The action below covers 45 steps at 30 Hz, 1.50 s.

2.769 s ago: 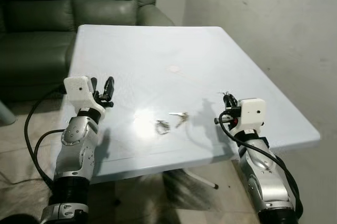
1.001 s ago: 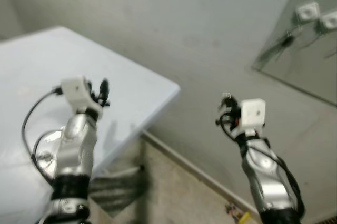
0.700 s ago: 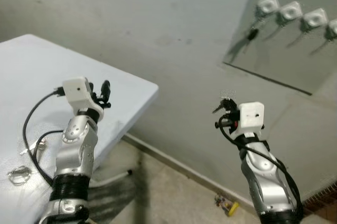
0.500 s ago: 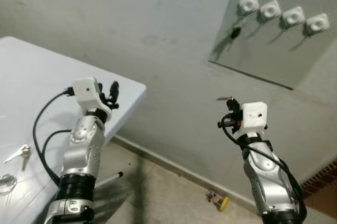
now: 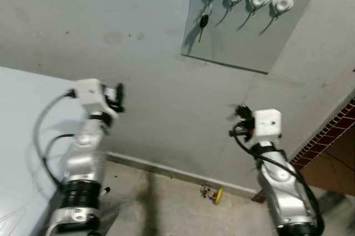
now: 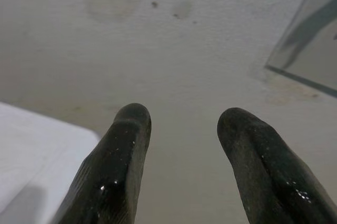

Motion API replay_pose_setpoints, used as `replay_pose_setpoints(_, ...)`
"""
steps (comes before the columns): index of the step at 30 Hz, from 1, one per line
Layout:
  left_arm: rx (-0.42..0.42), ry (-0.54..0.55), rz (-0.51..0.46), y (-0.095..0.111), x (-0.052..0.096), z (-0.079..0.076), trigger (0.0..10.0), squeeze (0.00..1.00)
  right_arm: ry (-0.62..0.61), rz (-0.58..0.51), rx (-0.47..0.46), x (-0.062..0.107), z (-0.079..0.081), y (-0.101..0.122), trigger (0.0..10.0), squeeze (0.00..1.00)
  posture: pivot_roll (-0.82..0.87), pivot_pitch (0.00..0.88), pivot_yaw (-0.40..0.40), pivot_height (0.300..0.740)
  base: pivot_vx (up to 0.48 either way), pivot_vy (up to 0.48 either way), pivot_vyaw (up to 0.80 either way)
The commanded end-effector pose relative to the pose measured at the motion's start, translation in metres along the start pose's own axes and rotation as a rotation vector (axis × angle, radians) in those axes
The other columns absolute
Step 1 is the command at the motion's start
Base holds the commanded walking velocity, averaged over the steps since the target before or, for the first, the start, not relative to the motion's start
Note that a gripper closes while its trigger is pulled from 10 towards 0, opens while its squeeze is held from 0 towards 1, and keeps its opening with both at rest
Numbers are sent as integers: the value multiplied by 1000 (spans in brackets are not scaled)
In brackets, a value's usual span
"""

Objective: Hang keys on a hook

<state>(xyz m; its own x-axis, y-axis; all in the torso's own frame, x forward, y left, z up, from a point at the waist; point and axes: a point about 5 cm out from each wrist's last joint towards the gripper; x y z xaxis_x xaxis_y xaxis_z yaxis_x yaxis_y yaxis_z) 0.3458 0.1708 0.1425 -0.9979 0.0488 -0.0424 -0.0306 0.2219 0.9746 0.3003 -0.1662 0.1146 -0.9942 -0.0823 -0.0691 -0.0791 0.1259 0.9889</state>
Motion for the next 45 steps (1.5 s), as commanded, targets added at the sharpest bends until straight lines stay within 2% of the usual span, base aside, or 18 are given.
replay_pose_setpoints(1,-21,8,-5,4,-1,4,10000,0,2,-19,8,-1,1,5,10000,0,-81,0,-70,740,0,0,-706)
replay_pose_setpoints(19,-38,6,-4,2,1,4,10000,0,2,-9,13,1,1,3,10000,0,-82,0,-71,740,0,0,-696)
replay_pose_setpoints(21,-37,-2,0,2,1,3,10000,0,2,-14,-16,2,2,2,10000,0,-83,0,-71,740,0,0,0)
replay_pose_setpoints(36,-18,-40,27,0,1,-1,10000,0,4,-28,-15,3,3,5,10000,0,-85,0,-67,740,0,0,0)
replay_pose_setpoints(45,-14,-30,33,1,1,0,10000,0,-2,-30,-20,4,2,6,10000,0,-88,0,-65,740,317,0,0)
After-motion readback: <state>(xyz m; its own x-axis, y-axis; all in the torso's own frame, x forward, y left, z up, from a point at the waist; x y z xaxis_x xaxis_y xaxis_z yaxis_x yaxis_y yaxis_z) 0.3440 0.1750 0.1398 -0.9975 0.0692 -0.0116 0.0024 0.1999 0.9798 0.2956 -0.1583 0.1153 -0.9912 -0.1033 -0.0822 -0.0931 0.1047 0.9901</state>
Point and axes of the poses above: a point about 5 cm out from each wrist's last joint towards the gripper, its own x axis pointing back from the gripper into the wrist, its own y axis along the axis of the wrist's last joint, z = x × y, and after that the axes turned 2 degrees about x, right-handed
